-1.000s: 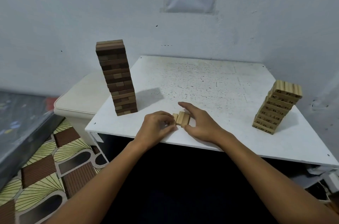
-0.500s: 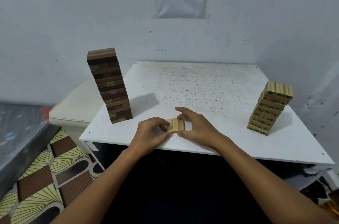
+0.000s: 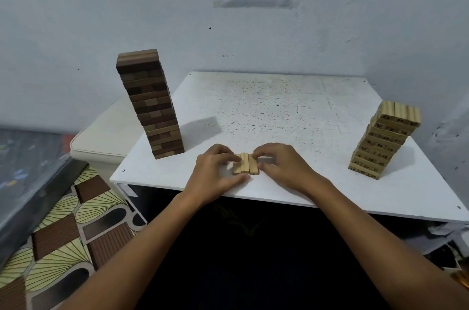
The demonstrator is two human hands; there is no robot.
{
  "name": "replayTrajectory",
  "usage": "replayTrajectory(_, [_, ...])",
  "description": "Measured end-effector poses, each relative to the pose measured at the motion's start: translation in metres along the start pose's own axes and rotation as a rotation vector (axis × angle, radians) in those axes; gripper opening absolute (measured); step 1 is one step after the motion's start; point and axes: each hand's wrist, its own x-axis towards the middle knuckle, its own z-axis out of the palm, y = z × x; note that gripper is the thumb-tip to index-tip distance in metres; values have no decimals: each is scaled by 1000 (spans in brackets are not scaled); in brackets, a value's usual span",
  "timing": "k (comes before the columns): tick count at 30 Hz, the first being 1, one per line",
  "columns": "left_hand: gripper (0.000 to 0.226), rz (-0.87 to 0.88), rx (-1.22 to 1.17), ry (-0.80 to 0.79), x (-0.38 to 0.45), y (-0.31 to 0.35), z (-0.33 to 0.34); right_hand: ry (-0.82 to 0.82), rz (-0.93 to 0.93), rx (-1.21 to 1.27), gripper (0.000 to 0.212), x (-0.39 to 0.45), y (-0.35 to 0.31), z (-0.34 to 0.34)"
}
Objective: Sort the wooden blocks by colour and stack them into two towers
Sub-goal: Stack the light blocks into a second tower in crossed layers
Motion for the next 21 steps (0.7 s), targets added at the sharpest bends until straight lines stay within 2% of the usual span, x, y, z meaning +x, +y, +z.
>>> replayTrajectory(3, [54, -45, 8, 23, 0, 8, 7, 21, -7, 1, 15, 0, 1, 2])
replayTrajectory(10, [34, -69, 20, 16, 8, 10, 9, 55, -15, -80, 10, -2, -1, 4])
replayTrajectory(14, [53, -68, -24, -70, 13, 10, 3, 70, -28, -142, 19, -7, -1, 8])
replayTrajectory(21, [65, 22, -99, -260, 24, 8, -10, 137, -52, -157, 24, -11, -1, 16])
